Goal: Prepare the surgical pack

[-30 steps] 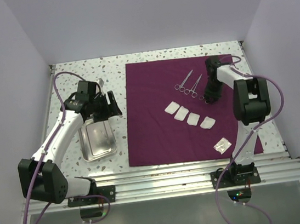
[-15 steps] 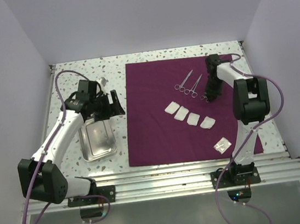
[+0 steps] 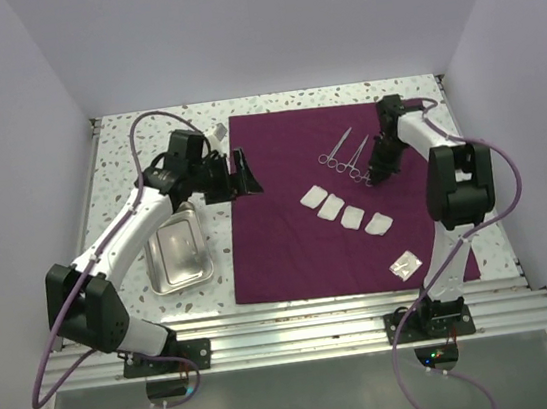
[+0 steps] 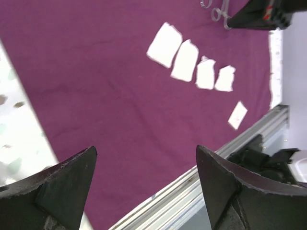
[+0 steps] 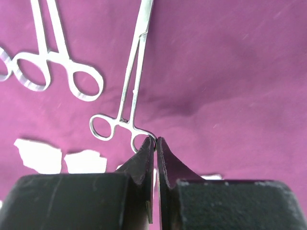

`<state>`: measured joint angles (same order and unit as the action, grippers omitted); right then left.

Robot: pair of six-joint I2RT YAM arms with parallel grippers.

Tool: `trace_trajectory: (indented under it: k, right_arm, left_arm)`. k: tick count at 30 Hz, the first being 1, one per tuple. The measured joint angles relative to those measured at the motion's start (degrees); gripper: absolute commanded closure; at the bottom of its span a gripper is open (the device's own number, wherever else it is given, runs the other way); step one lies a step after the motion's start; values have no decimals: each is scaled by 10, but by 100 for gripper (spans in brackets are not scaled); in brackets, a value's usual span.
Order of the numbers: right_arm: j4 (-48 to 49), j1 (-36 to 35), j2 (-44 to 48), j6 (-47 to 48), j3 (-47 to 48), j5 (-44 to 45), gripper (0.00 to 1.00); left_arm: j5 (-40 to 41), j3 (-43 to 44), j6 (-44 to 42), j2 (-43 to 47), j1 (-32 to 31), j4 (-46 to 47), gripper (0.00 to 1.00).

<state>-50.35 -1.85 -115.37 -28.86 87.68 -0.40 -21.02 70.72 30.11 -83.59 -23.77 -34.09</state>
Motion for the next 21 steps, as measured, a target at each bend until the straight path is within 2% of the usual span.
trace_trajectory:
  k: [4,11,21]
  right_arm:
    - [-3,0,29,2,-12,-44,100]
    - [10,-20,132,30,-56,-129,100]
    - [43,-217,204,67,-70,-239,100]
  left_arm:
    - [-40,-7,35,-18,0,49,12]
    - [-119,-24,86,-50,0,134,11]
    - [-160,-24,128,-83,0,196,10]
